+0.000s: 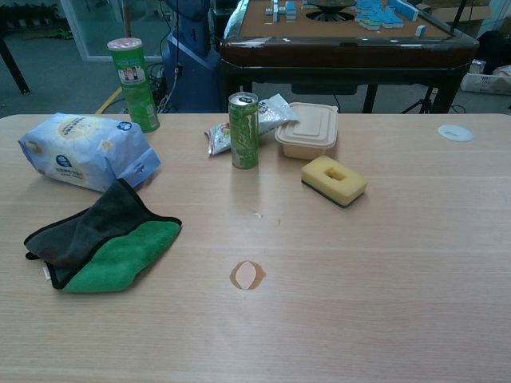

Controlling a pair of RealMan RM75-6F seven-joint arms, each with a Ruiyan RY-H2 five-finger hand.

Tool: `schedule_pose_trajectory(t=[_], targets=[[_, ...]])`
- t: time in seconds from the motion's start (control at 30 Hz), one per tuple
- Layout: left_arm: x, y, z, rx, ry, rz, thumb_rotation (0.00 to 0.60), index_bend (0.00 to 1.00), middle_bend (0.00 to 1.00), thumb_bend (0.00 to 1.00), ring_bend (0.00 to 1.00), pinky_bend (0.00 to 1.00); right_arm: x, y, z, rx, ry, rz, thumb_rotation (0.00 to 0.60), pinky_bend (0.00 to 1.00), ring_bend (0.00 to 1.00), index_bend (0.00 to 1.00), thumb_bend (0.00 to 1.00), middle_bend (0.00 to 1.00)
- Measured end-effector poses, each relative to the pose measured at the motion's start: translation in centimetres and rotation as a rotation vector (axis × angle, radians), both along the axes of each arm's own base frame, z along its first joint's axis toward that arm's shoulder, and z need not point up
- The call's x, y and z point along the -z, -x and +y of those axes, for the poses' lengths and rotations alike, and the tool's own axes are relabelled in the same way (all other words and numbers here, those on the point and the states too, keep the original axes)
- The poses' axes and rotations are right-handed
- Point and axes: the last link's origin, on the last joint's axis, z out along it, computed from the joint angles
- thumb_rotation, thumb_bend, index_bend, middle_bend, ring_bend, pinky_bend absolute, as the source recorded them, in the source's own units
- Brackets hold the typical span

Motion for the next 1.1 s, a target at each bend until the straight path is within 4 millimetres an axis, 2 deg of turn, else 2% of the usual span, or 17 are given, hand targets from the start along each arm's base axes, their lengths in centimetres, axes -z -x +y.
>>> schedule_pose_trajectory(t=[0.3, 0.5, 0.7, 0.9, 1.1], targets=[[0.2, -0.3, 0.5, 0.038, 0.032, 0.003, 0.600, 0.03, 0.02, 0.21, 0.13, 0.33, -0.5, -0.2, 0.0, -0.010, 0.013, 0.007, 0.600, 0.25, 0.19, 0.28, 0.22, 0.27], [0.7, -1.0, 2.0, 0.114, 0.110, -0.017, 0.600, 0.06, 0.02, 0.21, 0.13, 0.32, -1.7, -0.9, -0.5, -0.029, 0.042, 0.034, 0.600, 0.25, 0.19, 0.28, 0.22, 0.27], [2.0, -2.2, 4.5, 0.226, 0.276, -0.030, 0.600, 0.06, 0.02, 0.21, 0.12, 0.26, -2.8, -2.0, -1.1, -0.047, 0.048, 0.049, 0.600, 0.25, 0.19, 0.28, 0.22, 0.27], [3.7, -3.4, 7.4, 0.319, 0.471, 0.008, 0.600, 0.06, 0.02, 0.21, 0.11, 0.23, -3.1, -2.7, -1.2, -0.055, 0.044, 0.060, 0.600, 0.25, 0.19, 0.28, 0.22, 0.27], [5.6, -4.6, 9.6, 0.373, 0.611, 0.076, 0.600, 0.06, 0.01, 0.18, 0.02, 0.17, -3.2, -2.8, -1.1, -0.048, 0.043, 0.065, 0.600, 0.25, 0.19, 0.28, 0.22, 0.27]])
